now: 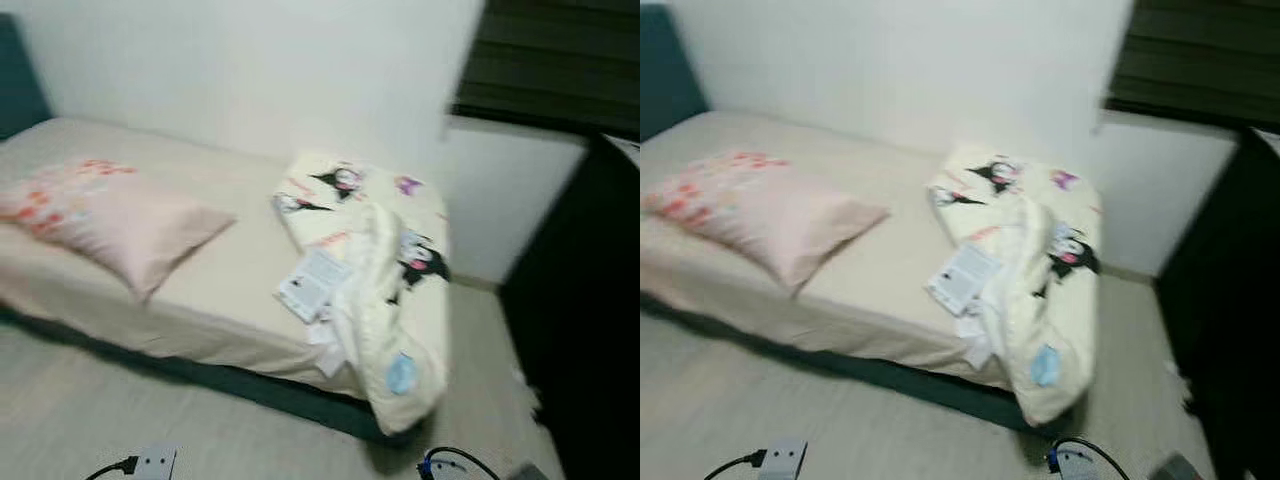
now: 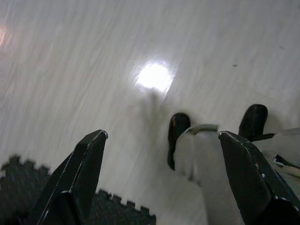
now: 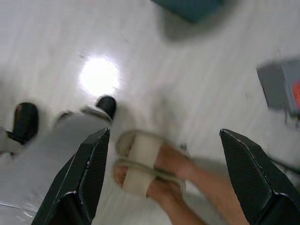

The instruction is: Clean up the room

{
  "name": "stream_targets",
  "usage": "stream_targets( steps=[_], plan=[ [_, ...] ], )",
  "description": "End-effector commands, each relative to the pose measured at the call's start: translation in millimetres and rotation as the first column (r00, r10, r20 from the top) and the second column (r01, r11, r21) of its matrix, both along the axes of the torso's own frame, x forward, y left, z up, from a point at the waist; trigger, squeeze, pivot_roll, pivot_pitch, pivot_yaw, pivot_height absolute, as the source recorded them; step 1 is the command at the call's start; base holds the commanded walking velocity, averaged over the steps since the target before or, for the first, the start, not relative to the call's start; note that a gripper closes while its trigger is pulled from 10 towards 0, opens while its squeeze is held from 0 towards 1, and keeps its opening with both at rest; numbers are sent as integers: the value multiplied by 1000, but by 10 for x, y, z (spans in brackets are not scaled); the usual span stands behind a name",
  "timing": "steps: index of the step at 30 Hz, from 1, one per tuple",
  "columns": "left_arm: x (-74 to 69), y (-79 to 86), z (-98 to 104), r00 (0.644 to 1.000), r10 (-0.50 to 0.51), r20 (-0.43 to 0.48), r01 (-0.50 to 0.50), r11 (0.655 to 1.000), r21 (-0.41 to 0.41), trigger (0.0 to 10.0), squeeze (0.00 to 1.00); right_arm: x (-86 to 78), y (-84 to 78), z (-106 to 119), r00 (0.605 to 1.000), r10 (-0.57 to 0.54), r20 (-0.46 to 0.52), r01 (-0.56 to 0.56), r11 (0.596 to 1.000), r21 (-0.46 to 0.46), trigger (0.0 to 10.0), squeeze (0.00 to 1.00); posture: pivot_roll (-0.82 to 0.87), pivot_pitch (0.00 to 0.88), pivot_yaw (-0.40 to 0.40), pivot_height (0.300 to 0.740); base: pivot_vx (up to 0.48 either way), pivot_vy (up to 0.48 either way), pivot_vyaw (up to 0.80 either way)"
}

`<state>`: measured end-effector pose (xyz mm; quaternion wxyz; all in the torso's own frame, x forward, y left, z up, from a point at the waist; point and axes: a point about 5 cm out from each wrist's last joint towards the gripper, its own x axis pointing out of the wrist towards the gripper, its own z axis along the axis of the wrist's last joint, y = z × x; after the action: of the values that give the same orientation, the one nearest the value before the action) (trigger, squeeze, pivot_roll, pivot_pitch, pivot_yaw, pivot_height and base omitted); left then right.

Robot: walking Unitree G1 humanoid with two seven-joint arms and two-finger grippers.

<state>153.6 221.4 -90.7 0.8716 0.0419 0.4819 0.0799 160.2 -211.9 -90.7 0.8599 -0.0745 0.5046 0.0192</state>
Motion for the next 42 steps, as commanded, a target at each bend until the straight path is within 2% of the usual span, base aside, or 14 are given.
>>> stream_targets(
  steps=[1,3,8,10,12,17,20,24,29,38,40,42],
  plan=[
    [-1,17,3,1000,-2,1,2,1000,1,10000,0,51,-31,29,1000,1,18,-1,1000,-4,10000,0,28,0,-100,740,480,0,756],
    [11,24,9,1000,7,6,-7,1000,-5,10000,0,115,-25,55,999,-10,38,10,1000,-3,10000,0,31,0,-91,740,480,0,0],
    [44,9,19,1000,-6,13,6,1000,-7,10000,0,149,-37,70,999,-14,44,15,1000,-25,10000,0,33,0,-84,740,480,0,0],
    [61,4,25,1000,-10,18,10,1000,-9,10000,0,159,-39,75,999,-22,46,23,999,-22,10000,0,33,0,-78,740,480,0,0],
    [148,4,63,999,-36,38,37,999,-12,10000,0,218,-26,102,998,-19,68,20,1000,-13,10000,0,28,0,-70,740,480,0,0],
    [175,19,78,998,-46,41,46,999,-7,10000,0,235,-4,108,996,-25,81,25,1000,3,10000,0,24,0,-69,740,480,0,0],
    [154,38,71,999,-31,35,31,999,-7,10000,0,199,23,89,997,-8,76,6,1000,17,10000,0,19,0,-70,740,480,0,775],
    [35,70,27,1000,1,8,-1,1000,-6,10000,0,81,20,37,999,39,33,-39,999,16,10000,0,18,0,-74,740,480,0,775],
    [-77,81,-13,1000,2,-20,-2,1000,-5,10000,0,72,12,37,998,59,31,-60,998,24,10000,0,20,0,-76,740,480,0,775],
    [-88,96,-14,1000,-2,-25,2,1000,-3,10000,0,119,14,61,992,119,37,-120,993,18,10000,0,23,0,-74,740,480,0,775],
    [-50,98,4,999,36,9,-36,999,-36,10000,0,128,16,65,991,125,38,-126,992,20,10000,0,22,0,-70,740,330,0,775],
    [-49,104,2,999,50,-2,-50,998,-35,10000,0,129,18,66,991,128,38,-129,991,21,10000,0,24,0,-68,740,165,0,775]
  ],
)
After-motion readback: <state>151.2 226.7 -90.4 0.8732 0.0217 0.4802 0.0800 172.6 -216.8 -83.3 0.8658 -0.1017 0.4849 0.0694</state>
